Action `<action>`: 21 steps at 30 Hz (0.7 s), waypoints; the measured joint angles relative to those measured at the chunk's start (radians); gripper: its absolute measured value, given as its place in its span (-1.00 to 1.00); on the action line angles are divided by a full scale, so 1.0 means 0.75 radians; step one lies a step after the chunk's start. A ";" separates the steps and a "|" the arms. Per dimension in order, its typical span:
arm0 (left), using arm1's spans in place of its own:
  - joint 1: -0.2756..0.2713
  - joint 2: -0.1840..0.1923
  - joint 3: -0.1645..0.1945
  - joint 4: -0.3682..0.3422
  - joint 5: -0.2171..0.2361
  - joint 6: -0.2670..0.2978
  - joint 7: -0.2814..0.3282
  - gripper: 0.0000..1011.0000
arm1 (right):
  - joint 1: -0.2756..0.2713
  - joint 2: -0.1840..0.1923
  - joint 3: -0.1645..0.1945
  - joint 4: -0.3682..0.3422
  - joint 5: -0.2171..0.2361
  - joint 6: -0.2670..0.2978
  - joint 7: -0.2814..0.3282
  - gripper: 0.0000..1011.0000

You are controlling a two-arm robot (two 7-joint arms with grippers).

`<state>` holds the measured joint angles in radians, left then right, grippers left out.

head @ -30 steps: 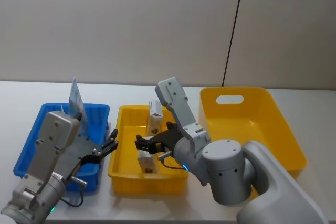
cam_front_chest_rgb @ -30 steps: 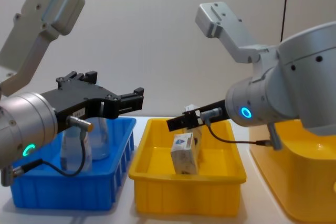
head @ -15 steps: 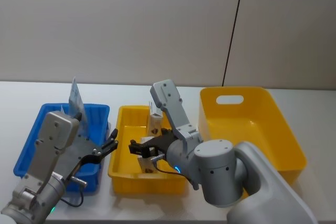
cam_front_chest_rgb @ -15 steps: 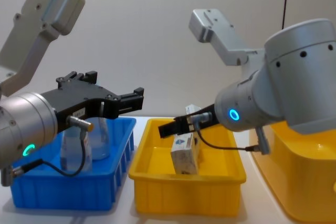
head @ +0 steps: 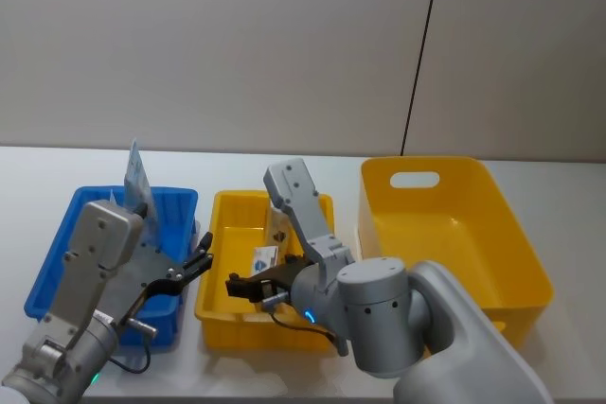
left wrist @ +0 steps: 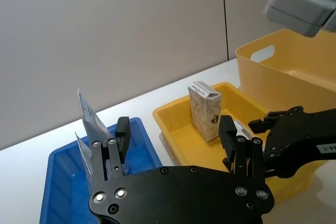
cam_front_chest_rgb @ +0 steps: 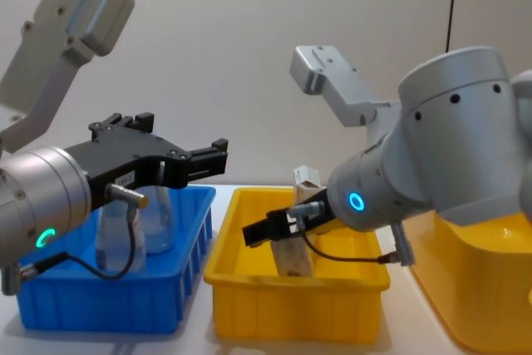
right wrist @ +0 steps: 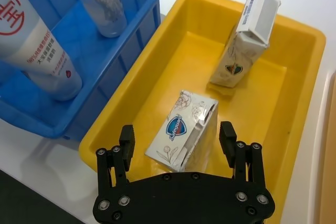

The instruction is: Bimanual collaborative sorting of washing and personal care products

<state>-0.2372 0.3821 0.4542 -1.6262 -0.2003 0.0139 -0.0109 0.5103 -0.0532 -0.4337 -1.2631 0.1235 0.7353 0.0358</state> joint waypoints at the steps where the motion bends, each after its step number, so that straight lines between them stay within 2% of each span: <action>1: 0.000 0.000 0.000 0.000 0.000 0.000 0.000 0.98 | 0.001 -0.003 0.001 0.006 0.000 0.005 -0.001 0.98; 9: 0.000 0.000 0.000 0.000 0.000 0.000 0.000 0.98 | 0.007 -0.019 0.006 0.037 -0.003 0.024 -0.005 0.98; 15: 0.000 0.000 0.000 0.000 0.000 0.000 0.000 0.98 | 0.012 -0.030 0.018 0.063 -0.007 0.028 -0.008 0.74; 21: 0.000 0.000 0.000 0.000 0.000 0.000 0.000 0.98 | 0.020 -0.037 0.031 0.091 -0.012 0.028 -0.010 0.37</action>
<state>-0.2371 0.3821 0.4542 -1.6262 -0.2004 0.0138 -0.0109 0.5251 -0.0809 -0.4106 -1.1951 0.1148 0.7559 0.0285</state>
